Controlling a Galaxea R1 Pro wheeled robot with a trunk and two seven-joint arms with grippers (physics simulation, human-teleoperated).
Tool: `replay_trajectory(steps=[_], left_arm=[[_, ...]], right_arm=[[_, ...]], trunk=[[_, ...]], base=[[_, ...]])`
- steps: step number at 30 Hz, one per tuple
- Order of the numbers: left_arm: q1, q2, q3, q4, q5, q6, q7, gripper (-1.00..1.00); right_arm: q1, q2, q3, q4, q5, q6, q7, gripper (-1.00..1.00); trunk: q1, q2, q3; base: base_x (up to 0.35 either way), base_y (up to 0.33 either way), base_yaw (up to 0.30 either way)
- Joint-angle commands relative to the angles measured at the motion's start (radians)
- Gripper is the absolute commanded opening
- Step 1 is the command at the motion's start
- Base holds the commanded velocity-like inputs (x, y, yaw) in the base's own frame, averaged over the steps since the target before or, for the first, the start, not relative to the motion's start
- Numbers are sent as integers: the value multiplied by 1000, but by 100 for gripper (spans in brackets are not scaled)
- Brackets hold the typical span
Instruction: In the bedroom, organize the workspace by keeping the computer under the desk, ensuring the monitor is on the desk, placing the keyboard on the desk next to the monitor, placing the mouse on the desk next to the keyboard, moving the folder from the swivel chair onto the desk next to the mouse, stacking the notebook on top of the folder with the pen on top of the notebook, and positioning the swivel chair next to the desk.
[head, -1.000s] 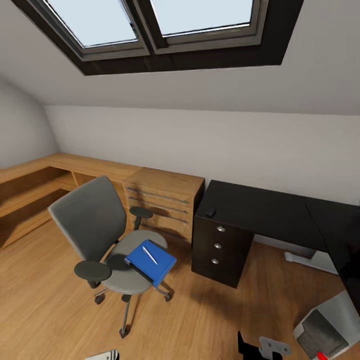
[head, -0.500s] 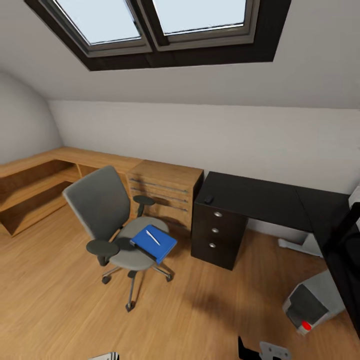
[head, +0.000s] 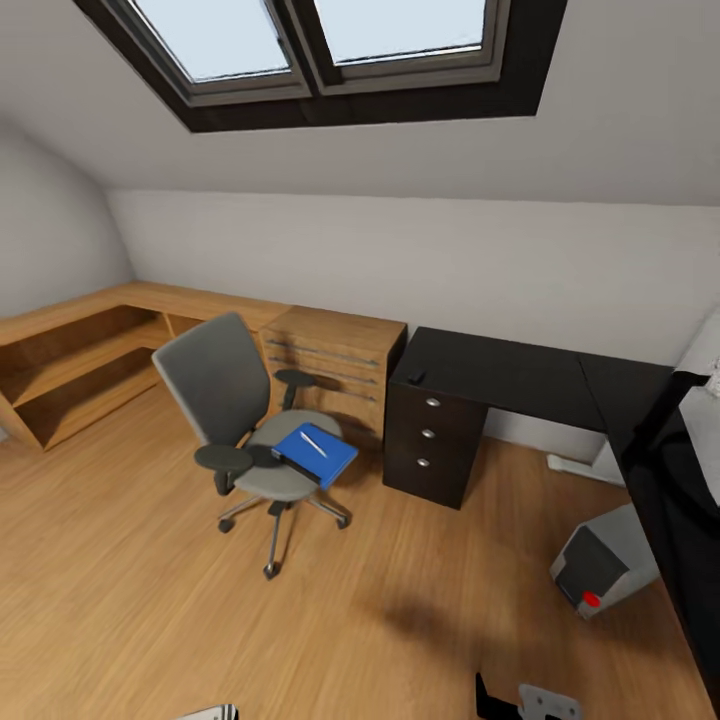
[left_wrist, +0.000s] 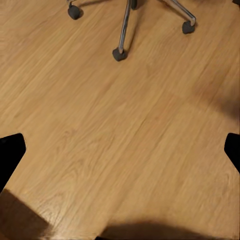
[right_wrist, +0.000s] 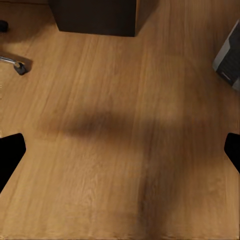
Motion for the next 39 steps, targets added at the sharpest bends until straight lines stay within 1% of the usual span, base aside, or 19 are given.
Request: replay_trajectory(steps=[1, 8, 13, 15, 24, 27, 31, 34, 35, 39], left_arm=[[0, 0, 0, -2, 8, 5, 2, 100], [0, 0, 0, -2, 8, 5, 1, 100], [0, 0, 0, -2, 8, 5, 2, 100], [0, 0, 0, -2, 8, 5, 2, 100], [0, 0, 0, -2, 8, 5, 1, 100], [0, 0, 0, -2, 9, 5, 2, 100], [0, 0, 1, -2, 9, 5, 2, 100], [0, 0, 1, -2, 9, 5, 3, 100], [0, 0, 2, -2, 9, 4, 3, 100], [0, 0, 2, -2, 9, 4, 3, 100]], right_arm=[[0, 1, 3, -1, -9, -4, -5, 100], [0, 5, 3, 17, -7, -6, -5, 100], [0, 6, 3, 21, 5, -12, -5, 100], [0, 6, 3, 27, 10, -33, -4, 100], [0, 7, 3, 42, 18, -59, -3, 100], [0, 10, 3, 43, 31, -73, -3, 100], [0, 18, 3, 49, 59, -107, -3, 100], [0, 23, 4, 68, 69, -115, -3, 100], [0, 28, 4, 78, 78, -119, -3, 100], [0, 33, 5, 86, 99, -123, -3, 100]], trunk=[[0, -1, -2], [0, -1, -13], [0, -1, -19], [0, -1, -19], [0, -1, -17], [0, -1, -14], [0, -1, -9], [0, -1, -5], [0, -1, -3], [0, -1, 3]], base=[[-335, 110, 0], [-335, 127, 0], [-335, 124, 0], [-335, 87, 0], [-335, 27, -20], [-334, 3, -100], [-264, 1, -126], [-111, 0, -111], [-38, 0, -84], [-21, 0, -73]])
